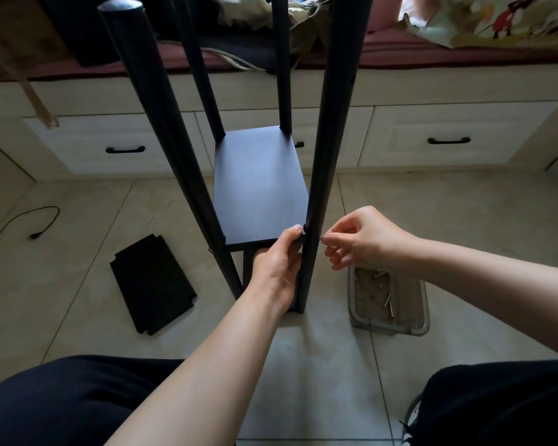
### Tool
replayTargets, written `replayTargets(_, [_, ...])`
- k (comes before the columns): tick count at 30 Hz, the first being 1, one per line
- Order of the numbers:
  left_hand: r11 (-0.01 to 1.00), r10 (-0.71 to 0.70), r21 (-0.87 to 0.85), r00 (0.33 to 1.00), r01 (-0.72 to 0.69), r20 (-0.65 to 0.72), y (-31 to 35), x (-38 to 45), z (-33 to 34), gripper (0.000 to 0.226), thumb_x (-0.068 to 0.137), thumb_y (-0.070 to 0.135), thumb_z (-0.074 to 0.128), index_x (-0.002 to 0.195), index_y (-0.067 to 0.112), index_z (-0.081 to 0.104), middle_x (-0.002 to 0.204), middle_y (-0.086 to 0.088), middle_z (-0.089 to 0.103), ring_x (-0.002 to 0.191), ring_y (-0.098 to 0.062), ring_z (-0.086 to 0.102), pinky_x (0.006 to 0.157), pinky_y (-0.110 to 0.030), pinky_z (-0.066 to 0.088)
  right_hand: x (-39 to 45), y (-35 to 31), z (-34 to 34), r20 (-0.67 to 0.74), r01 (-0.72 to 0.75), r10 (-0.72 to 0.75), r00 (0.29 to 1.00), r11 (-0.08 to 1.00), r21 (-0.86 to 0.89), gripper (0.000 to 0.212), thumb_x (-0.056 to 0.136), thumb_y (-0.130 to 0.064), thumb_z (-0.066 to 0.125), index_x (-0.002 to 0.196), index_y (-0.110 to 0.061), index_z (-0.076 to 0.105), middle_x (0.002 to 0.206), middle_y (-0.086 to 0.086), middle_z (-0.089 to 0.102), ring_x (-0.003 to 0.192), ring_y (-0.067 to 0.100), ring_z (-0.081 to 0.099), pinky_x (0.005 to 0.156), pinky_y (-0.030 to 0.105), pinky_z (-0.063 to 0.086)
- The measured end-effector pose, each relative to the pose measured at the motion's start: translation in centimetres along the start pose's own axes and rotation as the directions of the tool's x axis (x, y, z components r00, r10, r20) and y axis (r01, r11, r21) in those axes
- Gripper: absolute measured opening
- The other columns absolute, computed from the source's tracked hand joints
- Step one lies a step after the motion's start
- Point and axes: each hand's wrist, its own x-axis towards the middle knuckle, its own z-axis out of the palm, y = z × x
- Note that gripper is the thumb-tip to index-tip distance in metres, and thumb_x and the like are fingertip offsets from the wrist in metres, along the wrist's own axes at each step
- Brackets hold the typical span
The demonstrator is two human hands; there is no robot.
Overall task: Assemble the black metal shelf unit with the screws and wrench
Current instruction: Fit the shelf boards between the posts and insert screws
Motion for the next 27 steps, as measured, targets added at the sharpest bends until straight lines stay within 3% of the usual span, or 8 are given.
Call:
replayTargets(2, [1.0, 0.001, 0.004, 1.0, -0.001, 0.011, -0.03, 0.1, -0.21, 0.018, 0.09, 0.009, 0.07, 0.072, 0.01, 0.076, 0.076, -0.007, 0.075, 0.066, -0.016, 0.073, 0.054, -0.02, 0.055, -0.09, -0.03, 0.04, 0.0, 0.002, -0.002, 1.0, 1.0, 0.009, 0.018, 0.091, -0.011, 0.068, 0.078, 0.001, 0.07, 0.062, 0.012, 0.07, 0.057, 0.019, 0.07, 0.055, 0.026, 0.058])
replayTargets(8, [1.0, 0.015, 0.007, 0.999, -0.015, 0.028, -0.47, 0.28, -0.53, 0.005, 0.09, 0.012, 0.071, 0.09, 0.008, 0.074, 0.086, -0.007, 0.077, 0.075, -0.015, 0.075, 0.059, -0.019, 0.055, -0.22, 0.13, 0.68, -0.064, 0.006, -0.001, 0.998, 0.997, 0.081, 0.014, 0.09, -0.006, 0.068, 0.079, 0.002, 0.07, 0.064, 0.014, 0.069, 0.059, 0.021, 0.07, 0.06, 0.032, 0.06])
replayTargets(19, [1.0, 0.022, 0.004, 0.999, -0.022, 0.041, -0.46, 0.04, -0.41, 0.007, 0.091, 0.01, 0.069, 0.088, 0.007, 0.073, 0.082, -0.007, 0.076, 0.072, -0.014, 0.074, 0.059, -0.019, 0.056, -0.85, -0.44, 0.69, -0.066, -0.033, 0.045, 0.997, 0.983, 0.182, 0.011, 0.088, -0.001, 0.069, 0.091, 0.009, 0.066, 0.081, 0.026, 0.072, 0.071, 0.028, 0.074, 0.064, 0.033, 0.061])
replayTargets(27, [0.999, 0.037, 0.002, 0.998, -0.037, 0.05, -0.48, -0.12, -0.31, 0.007, 0.093, 0.01, 0.067, 0.089, 0.007, 0.072, 0.08, -0.005, 0.076, 0.071, -0.013, 0.073, 0.06, -0.019, 0.056, -0.8, 0.3, 0.91, -0.059, -0.03, 0.048, 0.997, 0.962, 0.271, 0.01, 0.09, 0.0, 0.067, 0.092, 0.009, 0.063, 0.078, 0.027, 0.071, 0.07, 0.029, 0.073, 0.064, 0.033, 0.06])
